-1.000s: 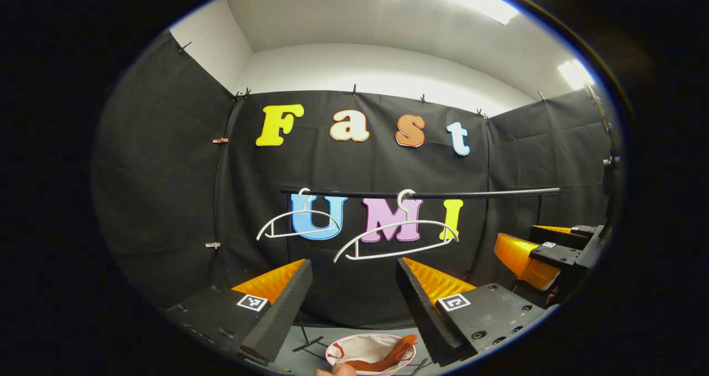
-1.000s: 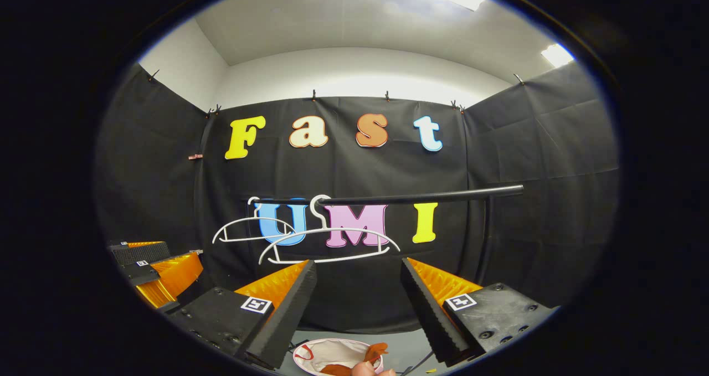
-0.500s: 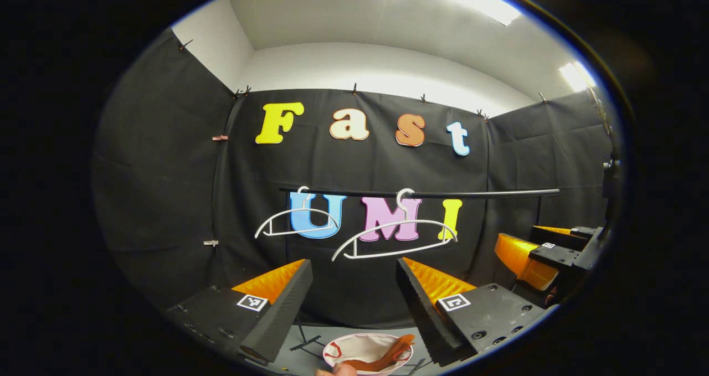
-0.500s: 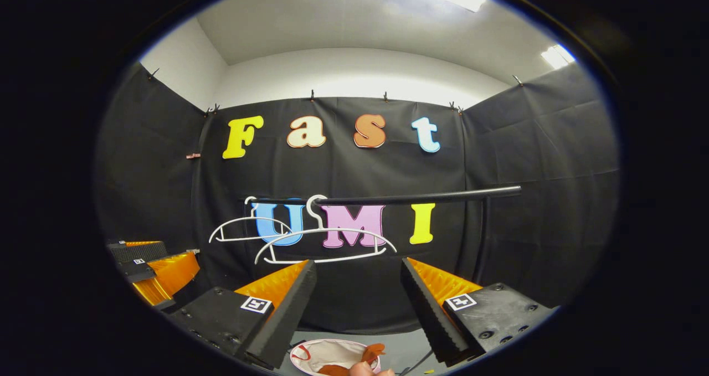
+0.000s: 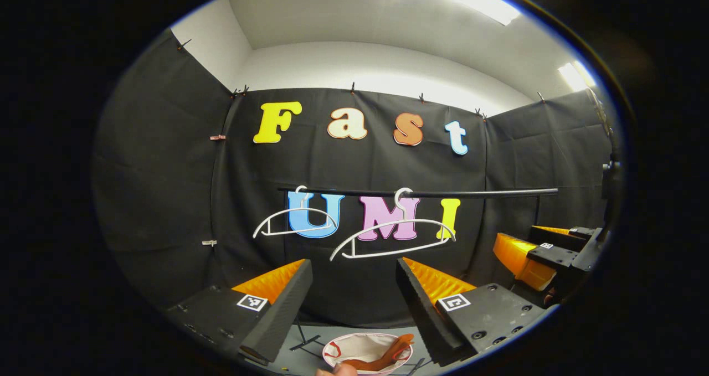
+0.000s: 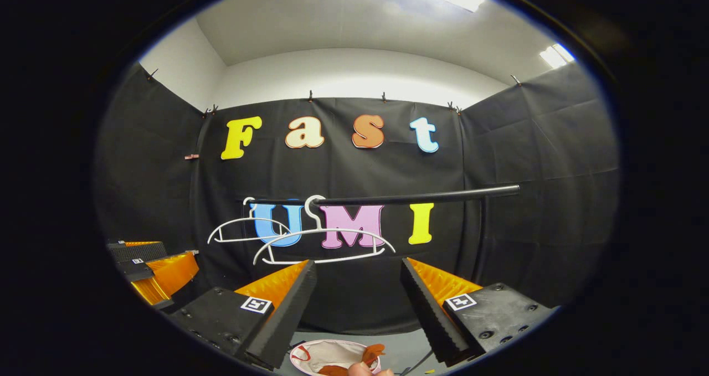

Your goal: Grasp the clothes on the hanger with both hands and then place them into the laundry hamper below.

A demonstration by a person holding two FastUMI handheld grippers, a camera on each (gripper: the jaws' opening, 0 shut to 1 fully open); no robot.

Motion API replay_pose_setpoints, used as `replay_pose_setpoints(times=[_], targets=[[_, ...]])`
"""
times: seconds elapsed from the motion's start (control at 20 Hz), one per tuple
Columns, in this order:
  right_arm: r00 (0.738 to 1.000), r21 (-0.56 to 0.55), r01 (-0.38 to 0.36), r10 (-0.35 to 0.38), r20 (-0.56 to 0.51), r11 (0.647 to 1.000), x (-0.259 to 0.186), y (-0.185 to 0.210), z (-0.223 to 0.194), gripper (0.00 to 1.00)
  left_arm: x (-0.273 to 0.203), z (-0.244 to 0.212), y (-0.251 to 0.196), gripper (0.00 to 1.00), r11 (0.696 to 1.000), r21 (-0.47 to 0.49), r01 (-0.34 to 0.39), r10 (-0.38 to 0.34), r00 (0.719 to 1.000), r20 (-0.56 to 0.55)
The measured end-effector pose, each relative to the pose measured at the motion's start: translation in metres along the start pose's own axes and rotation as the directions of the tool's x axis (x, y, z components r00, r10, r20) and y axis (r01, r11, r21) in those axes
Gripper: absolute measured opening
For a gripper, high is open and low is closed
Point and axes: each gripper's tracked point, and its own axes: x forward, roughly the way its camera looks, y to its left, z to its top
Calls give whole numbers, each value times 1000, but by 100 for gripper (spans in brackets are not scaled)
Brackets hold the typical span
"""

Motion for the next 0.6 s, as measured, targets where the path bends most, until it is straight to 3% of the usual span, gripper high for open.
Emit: replay_pose_setpoints(times=[0.6], targets=[[1000, -1, -2, 2, 3, 1000, 1, 2, 2, 98, 0, 0, -2, 96, 1000, 11, 14, -14, 1000, -1]])
